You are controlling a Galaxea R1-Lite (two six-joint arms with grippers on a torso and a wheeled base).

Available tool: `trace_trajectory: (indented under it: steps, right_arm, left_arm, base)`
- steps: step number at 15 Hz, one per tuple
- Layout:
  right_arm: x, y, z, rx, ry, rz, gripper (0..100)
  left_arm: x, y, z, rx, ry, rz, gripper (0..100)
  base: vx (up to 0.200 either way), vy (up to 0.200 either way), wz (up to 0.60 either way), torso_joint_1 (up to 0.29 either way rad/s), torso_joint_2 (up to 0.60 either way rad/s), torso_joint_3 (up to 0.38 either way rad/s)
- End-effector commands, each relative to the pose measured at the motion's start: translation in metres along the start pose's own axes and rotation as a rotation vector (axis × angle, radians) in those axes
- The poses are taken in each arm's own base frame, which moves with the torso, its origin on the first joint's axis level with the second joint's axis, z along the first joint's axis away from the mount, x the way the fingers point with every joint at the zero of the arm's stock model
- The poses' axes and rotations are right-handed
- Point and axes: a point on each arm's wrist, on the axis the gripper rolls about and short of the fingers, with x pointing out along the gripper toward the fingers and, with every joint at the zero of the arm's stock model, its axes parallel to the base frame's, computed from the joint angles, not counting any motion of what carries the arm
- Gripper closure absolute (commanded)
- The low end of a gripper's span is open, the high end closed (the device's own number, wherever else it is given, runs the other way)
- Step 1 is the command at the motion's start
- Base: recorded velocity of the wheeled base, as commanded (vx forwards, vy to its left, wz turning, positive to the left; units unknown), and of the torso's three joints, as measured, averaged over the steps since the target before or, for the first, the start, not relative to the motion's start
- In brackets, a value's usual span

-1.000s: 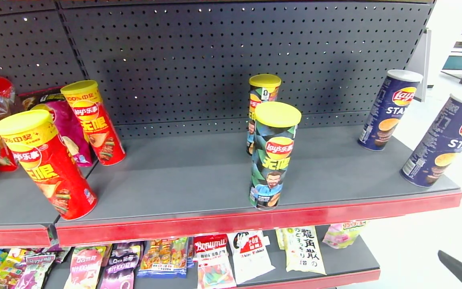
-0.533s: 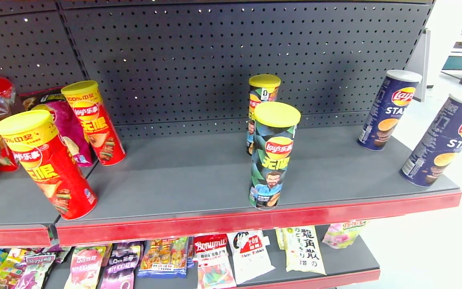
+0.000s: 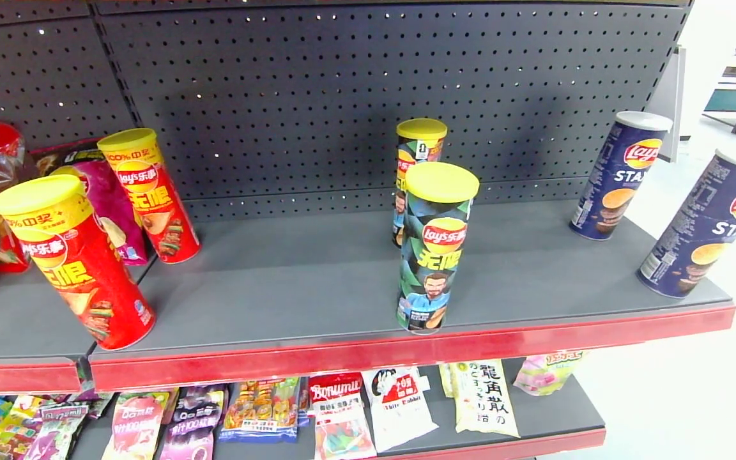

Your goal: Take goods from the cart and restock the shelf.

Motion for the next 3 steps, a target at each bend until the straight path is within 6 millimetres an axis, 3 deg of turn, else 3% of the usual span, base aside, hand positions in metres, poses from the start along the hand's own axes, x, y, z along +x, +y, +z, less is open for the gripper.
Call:
trace_trajectory:
  steps: [1, 3]
  right_arm:
    - [-0.0005, 0.0, -0.0001, 0.0, -0.006, -0.004, 0]
    - [-0.0005, 0.0, -0.0001, 0.0, -0.006, -0.004, 0]
  left_arm:
    - [0.0, 0.0, 0.0, 0.0, 0.0, 0.0, 0]
    - [0.0, 0.0, 0.0, 0.0, 0.0, 0.0, 0]
  base:
    - [0.0, 0.0, 0.0, 0.0, 0.0, 0.0]
    - [0.0, 0.0, 0.0, 0.0, 0.0, 0.0]
